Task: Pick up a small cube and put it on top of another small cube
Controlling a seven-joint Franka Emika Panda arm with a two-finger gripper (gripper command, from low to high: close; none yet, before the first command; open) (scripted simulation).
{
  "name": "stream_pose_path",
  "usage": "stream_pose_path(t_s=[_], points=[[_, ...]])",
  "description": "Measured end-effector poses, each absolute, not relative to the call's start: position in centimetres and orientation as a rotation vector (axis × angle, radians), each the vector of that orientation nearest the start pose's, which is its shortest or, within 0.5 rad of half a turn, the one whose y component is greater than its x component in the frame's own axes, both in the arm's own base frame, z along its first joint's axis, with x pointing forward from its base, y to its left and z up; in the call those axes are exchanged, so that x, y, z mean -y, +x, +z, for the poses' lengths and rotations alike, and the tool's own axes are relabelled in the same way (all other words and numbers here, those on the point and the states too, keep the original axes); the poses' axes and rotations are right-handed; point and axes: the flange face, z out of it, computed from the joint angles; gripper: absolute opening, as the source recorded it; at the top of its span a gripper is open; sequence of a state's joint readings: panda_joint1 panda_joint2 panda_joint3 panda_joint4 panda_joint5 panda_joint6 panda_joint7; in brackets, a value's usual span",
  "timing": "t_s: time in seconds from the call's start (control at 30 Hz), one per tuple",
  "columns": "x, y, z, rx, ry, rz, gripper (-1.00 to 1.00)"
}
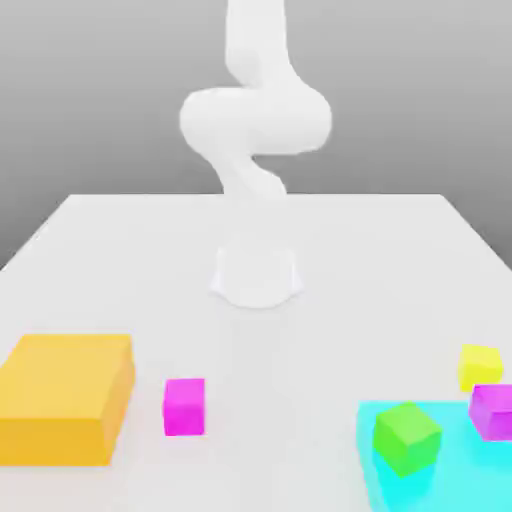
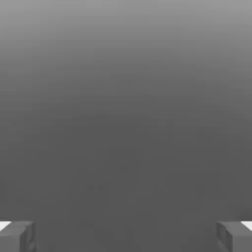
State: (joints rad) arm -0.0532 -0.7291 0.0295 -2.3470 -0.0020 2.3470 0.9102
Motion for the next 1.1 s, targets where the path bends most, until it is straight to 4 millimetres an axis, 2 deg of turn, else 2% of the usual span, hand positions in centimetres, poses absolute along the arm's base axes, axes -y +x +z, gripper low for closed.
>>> stream_pose_path(t_s=[0.1, 0.2, 0.3, 0.4, 0.6, 0.8, 0.87, 1.07, 1.1], points=[[1.6, 40.5, 60.8, -1.441, -2.350, -0.834, 0.00], [3.0, 42.4, 55.0, -1.657, -2.274, -0.728, 0.00], [4.5, 43.5, 49.2, -1.867, -2.177, -0.622, 0.00], [6.0, 43.6, 43.3, -2.071, -2.060, -0.515, 0.00], [8.6, 41.6, 32.3, -2.451, -1.766, -0.297, 0.00], [10.0, 37.0, 22.6, -2.784, -1.391, -0.074, 0.00], [10.0, 35.6, 20.1, -2.857, -1.286, -0.018, 0.00], [9.8, 35.3, 14.5, -2.875, -1.259, 0.002, 0.00], [9.8, 35.2, 13.7, -2.875, -1.260, 0.001, -1.00]])
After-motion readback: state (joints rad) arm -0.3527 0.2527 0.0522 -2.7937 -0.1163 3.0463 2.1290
